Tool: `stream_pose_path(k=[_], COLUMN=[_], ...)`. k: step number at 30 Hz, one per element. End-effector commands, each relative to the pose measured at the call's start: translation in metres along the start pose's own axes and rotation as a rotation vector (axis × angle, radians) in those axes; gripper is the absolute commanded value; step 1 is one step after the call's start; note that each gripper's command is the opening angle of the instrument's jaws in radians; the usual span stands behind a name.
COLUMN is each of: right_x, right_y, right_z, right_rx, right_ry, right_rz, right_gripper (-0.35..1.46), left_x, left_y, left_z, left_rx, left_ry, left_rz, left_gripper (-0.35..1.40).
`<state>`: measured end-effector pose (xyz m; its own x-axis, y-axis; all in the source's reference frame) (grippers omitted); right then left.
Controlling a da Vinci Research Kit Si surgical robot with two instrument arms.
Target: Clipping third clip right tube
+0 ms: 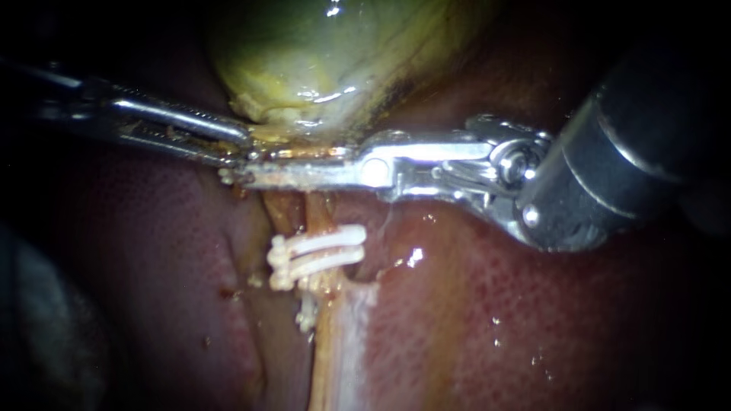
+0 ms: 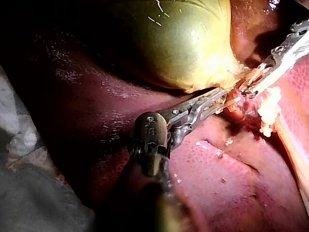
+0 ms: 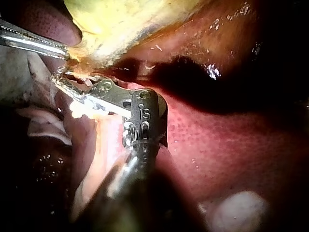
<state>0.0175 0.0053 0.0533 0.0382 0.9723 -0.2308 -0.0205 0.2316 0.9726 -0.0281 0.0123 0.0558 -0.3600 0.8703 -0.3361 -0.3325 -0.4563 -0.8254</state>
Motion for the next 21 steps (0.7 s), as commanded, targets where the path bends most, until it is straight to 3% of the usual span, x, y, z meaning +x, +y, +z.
stream_pose_path(k=[1, 19, 21], right_x=[0.0, -0.0007, -0.0008], right_y=[0.0, -0.0001, 0.0001], right_z=[-0.0001, -0.0004, -0.0004], right_rx=[0.001, 0.005, 0.004], right_ry=[-0.001, -0.009, -0.009], right_rz=[0.01, 0.037, 0.071], right_gripper=[-0.35, -0.35, -0.35], left_x=[0.0, 0.0, 0.0], left_y=[0.0, -0.0001, -0.0002], left_z=[0.0, 0.0, 0.0], left_rx=[0.0, 0.0, 0.0], left_ry=[0.0, 0.0, 0.0], left_rz=[0.0, 0.001, 0.001], left_gripper=[-0.35, -0.35, -0.35])
